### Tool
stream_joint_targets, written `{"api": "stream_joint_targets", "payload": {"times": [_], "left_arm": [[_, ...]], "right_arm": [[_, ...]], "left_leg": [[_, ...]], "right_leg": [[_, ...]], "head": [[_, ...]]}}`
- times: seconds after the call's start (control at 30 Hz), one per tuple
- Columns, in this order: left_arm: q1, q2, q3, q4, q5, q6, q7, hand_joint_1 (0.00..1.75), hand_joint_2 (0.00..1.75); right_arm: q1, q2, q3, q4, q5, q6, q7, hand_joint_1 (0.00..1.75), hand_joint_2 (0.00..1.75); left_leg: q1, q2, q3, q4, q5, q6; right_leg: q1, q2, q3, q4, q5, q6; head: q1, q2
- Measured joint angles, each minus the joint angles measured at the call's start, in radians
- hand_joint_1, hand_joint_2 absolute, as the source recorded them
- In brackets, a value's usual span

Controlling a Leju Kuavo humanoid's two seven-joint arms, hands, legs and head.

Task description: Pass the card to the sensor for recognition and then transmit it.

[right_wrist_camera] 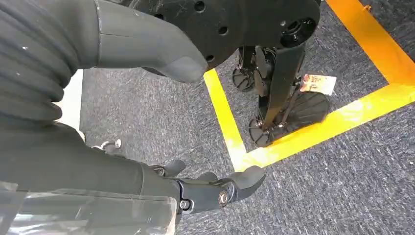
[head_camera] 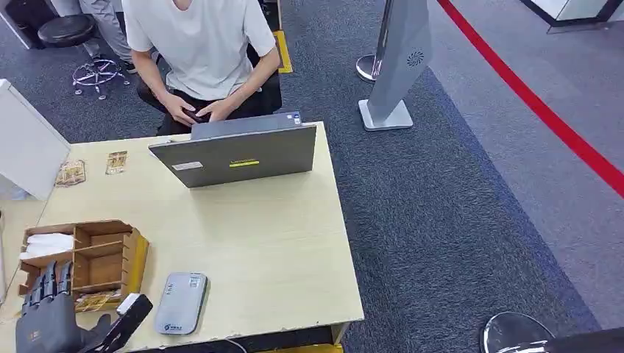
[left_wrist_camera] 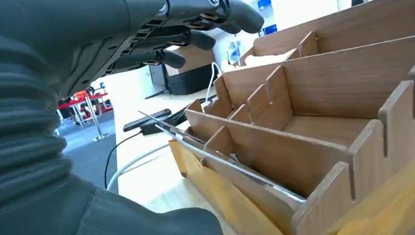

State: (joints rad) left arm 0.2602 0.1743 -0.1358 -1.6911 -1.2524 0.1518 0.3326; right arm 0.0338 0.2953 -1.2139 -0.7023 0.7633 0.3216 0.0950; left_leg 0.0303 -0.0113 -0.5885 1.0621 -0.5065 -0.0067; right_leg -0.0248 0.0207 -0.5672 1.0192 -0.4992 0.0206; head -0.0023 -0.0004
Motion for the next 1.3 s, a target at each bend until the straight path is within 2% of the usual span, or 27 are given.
{"api": "stream_joint_targets", "payload": {"times": [0.23, 0.27, 0.57, 1.07, 1.17, 1.3], "left_arm": [[-0.003, -0.004, 0.000, 0.000, -0.004, 0.000, 0.000, 0.00, 1.75], [-0.003, -0.004, 0.000, 0.000, -0.004, 0.000, 0.000, 1.75, 1.75], [-0.002, -0.005, 0.000, 0.000, 0.027, -0.044, 0.005, 1.75, 1.75], [-0.005, -0.002, 0.000, 0.000, 0.059, -0.042, -0.004, 1.75, 1.75], [-0.002, -0.002, 0.000, -0.009, 0.050, -0.030, -0.011, 1.75, 1.75], [-0.001, 0.015, -0.001, -0.061, 0.049, -0.066, -0.012, 1.75, 1.75]], "right_arm": [[0.000, 0.000, 0.003, 0.000, -0.003, 0.000, 0.001, 0.00, 1.75], [0.000, 0.000, 0.005, 0.000, -0.003, 0.002, 0.002, 0.00, 1.75], [-0.001, 0.000, 0.050, -0.016, -0.087, 0.003, 0.028, 0.00, 1.75], [0.006, -0.005, 0.151, -0.055, -0.216, -0.023, 0.083, 0.00, 1.75], [0.053, -0.006, 0.216, -0.088, -0.308, -0.049, 0.120, 0.00, 1.75], [0.137, -0.005, 0.337, -0.149, -0.411, -0.081, 0.166, 0.00, 1.75]], "left_leg": [[0.000, 0.000, 0.000, 0.000, 0.000, 0.000], [0.000, 0.000, 0.000, 0.000, 0.000, 0.000], [0.000, 0.000, 0.000, 0.000, 0.000, 0.000], [0.000, 0.002, 0.001, 0.000, 0.000, 0.000], [0.000, 0.000, 0.000, 0.000, 0.000, 0.000], [0.000, 0.000, -0.001, 0.000, 0.000, 0.000]], "right_leg": [[0.000, 0.000, 0.000, 0.000, 0.000, 0.000], [0.000, 0.000, 0.000, 0.000, 0.000, 0.000], [0.000, 0.000, 0.000, 0.000, 0.000, 0.000], [0.000, 0.001, -0.001, 0.000, 0.000, 0.000], [0.000, 0.000, 0.000, 0.000, 0.000, 0.000], [0.000, 0.000, -0.001, 0.000, 0.000, 0.000]], "head": [[0.000, 0.000], [0.000, 0.000], [0.000, 0.000], [0.000, 0.000], [0.000, 0.000], [0.000, 0.000]]}}
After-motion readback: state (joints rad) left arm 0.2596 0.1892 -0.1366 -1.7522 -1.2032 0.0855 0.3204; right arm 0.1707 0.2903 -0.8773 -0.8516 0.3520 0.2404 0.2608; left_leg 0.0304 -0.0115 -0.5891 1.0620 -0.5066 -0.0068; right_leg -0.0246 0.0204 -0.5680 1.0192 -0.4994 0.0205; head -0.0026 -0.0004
